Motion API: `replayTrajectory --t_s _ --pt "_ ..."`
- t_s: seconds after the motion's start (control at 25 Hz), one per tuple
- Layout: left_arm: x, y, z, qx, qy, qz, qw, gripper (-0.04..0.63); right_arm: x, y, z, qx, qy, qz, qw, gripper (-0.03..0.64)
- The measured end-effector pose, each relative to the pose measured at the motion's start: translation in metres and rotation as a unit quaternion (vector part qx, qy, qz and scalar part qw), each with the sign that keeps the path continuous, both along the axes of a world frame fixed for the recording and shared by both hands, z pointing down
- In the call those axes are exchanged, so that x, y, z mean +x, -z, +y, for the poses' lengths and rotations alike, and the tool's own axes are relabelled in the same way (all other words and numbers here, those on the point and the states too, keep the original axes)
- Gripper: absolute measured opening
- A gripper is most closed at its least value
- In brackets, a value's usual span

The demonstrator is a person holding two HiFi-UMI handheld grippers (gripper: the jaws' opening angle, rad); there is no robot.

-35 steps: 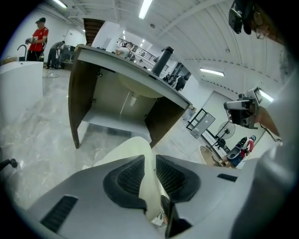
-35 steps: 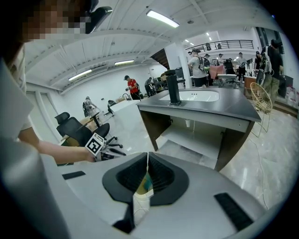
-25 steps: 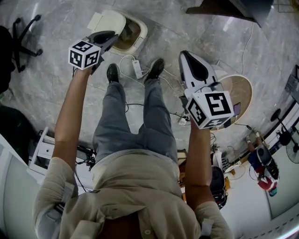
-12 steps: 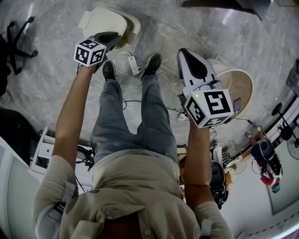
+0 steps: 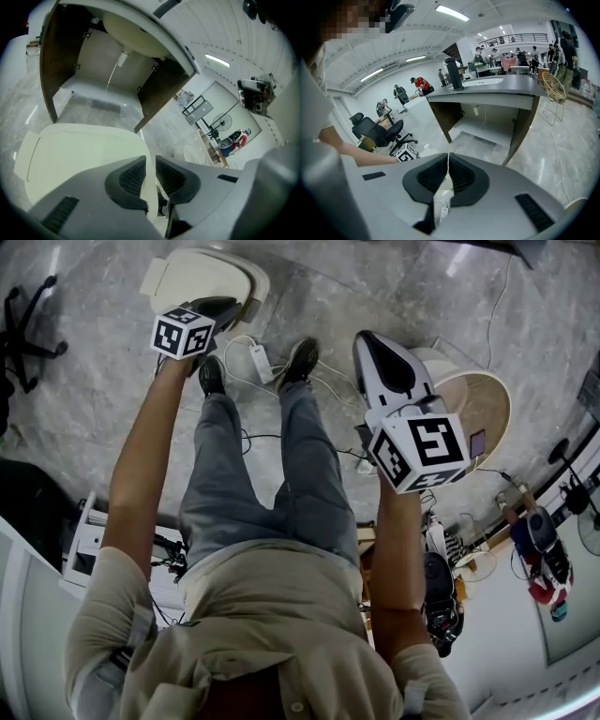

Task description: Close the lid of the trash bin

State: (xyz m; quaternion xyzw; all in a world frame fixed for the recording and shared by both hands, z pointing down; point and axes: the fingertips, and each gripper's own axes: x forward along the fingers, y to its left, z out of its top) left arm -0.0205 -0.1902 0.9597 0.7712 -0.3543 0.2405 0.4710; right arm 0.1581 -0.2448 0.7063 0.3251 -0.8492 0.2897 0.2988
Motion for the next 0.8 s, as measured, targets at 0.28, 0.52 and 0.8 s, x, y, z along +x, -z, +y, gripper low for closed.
replayTrajectory --t_s 0.28,0.52,0.8 --pt "0.006 -0.024 -0.007 -0.014 -0.003 -0.006 0.9999 0.077 0.004 -0.012 -0.002 -0.002 0.002 0.001 1.000 0.026" --pt "0.006 -0.041 -0.008 -0.024 -0.008 -0.012 0.9996 0.077 0.006 -0.020 -0.004 -0.007 0.000 0.003 1.000 0.026" --pt "0.005 -0.056 -0.008 -0.040 -0.007 -0.029 0.9988 0.077 0.014 -0.031 -0.007 -0.017 -0.004 -0.001 1.000 0.026"
